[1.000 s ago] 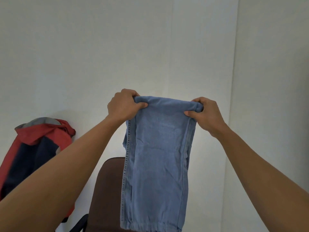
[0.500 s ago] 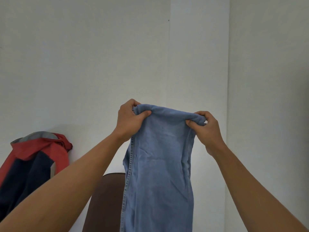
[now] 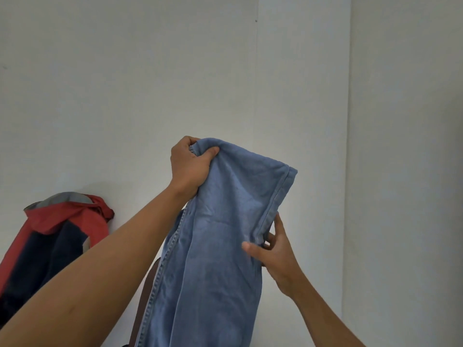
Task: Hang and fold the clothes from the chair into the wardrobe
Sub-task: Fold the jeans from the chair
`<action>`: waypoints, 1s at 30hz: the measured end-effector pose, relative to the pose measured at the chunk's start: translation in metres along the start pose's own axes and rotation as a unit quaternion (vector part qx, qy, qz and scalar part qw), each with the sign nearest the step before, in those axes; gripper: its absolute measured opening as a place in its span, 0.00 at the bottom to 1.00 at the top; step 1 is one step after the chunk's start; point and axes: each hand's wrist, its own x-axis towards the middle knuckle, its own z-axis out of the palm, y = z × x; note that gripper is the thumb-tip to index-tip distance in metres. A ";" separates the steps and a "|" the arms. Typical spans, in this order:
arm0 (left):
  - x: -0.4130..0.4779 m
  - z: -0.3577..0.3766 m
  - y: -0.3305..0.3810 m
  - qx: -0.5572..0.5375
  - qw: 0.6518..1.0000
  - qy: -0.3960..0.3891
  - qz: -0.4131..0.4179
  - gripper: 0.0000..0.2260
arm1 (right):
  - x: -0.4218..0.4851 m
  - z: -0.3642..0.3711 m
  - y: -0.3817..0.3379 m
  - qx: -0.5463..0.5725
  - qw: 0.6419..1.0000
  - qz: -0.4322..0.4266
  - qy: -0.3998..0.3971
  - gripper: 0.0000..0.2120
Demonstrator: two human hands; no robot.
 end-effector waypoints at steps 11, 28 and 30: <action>0.026 -0.025 -0.008 0.039 0.997 0.028 -0.060 0.18 | -0.014 0.006 -0.020 -0.132 0.971 -0.194 0.054 0.29; -0.043 -0.028 -0.052 0.005 0.964 -0.138 -0.226 0.51 | 0.031 -0.014 -0.087 -0.026 0.993 -0.102 0.046 0.19; -0.071 -0.032 -0.065 -0.019 0.935 -0.157 -0.318 0.53 | 0.038 -0.018 -0.092 -0.018 0.993 -0.101 0.051 0.18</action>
